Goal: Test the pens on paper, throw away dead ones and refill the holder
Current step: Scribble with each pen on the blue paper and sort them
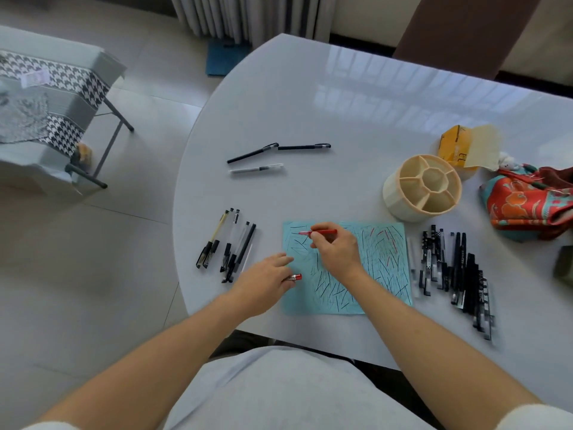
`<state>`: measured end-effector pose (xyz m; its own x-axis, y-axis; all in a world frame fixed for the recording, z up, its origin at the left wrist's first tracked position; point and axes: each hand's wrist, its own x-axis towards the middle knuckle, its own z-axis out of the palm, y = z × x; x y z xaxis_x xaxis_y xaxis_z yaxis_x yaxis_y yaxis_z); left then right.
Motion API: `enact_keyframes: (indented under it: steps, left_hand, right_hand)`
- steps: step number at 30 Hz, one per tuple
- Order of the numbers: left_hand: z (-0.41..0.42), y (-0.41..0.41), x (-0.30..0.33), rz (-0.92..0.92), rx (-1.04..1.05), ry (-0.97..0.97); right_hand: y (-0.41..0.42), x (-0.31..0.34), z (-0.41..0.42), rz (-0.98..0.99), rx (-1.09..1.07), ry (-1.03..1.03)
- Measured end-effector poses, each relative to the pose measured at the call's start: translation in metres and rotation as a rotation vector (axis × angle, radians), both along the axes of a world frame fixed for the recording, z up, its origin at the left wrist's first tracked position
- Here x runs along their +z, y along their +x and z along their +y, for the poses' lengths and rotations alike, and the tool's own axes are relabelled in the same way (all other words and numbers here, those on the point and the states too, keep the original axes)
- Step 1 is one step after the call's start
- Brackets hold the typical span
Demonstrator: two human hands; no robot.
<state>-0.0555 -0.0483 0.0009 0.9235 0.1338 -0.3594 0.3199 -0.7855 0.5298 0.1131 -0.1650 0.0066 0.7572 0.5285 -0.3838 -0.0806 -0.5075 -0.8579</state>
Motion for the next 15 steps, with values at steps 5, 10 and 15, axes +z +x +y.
enact_keyframes:
  steps: [5,10,15]
  left_hand:
    - [-0.004,-0.004,-0.009,0.029,-0.044,0.029]
    - [-0.005,-0.005,-0.011,0.04,-0.025,0.018]
    - [-0.004,-0.003,-0.006,0.02,0.021,-0.039]
  right_hand:
    - [-0.006,-0.005,0.004,-0.185,0.1,-0.069]
    - [-0.007,-0.007,-0.001,-0.213,0.156,-0.119]
    - [-0.007,-0.001,-0.008,-0.05,-0.04,0.008]
